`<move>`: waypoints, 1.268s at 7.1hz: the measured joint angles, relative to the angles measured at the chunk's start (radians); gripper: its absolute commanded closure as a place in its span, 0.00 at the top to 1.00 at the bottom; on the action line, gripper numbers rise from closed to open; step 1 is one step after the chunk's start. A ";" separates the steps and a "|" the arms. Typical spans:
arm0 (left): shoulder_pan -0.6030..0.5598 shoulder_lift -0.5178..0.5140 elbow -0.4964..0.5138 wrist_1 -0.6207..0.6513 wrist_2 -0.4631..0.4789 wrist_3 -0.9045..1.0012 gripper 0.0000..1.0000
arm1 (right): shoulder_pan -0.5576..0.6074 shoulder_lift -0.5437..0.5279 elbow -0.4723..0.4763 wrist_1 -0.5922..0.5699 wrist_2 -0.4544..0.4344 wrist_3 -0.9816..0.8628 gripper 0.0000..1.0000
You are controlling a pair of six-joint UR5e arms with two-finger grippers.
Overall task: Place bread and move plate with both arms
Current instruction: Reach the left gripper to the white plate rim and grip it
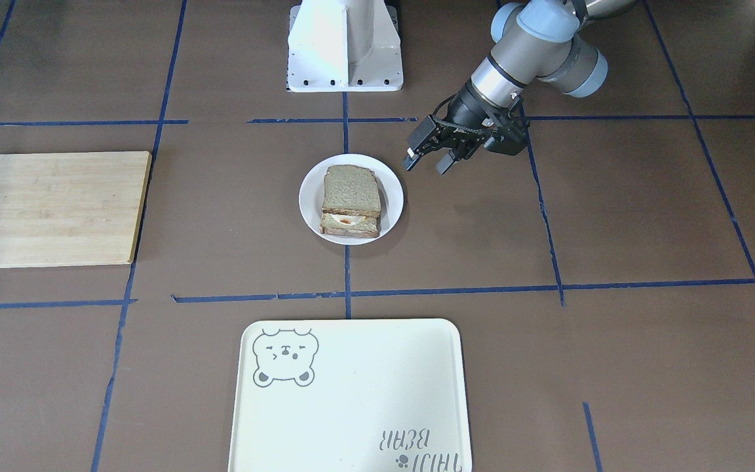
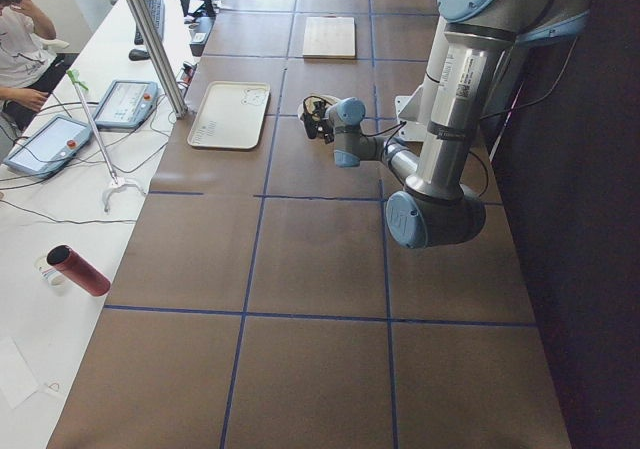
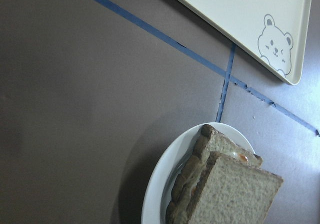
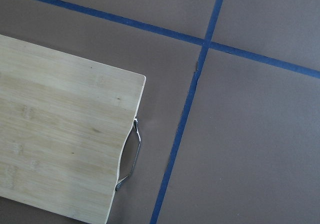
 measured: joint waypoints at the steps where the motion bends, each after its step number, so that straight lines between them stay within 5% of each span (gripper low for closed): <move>1: 0.003 -0.018 0.057 -0.071 0.016 -0.015 0.82 | 0.000 0.000 0.000 0.000 0.001 0.000 1.00; 3: 0.024 -0.056 0.121 -0.114 0.025 -0.021 0.82 | 0.000 0.000 0.000 0.000 0.002 0.001 1.00; 9: 0.106 -0.081 0.139 -0.119 0.068 -0.021 0.43 | 0.000 -0.004 0.000 0.000 0.000 0.002 1.00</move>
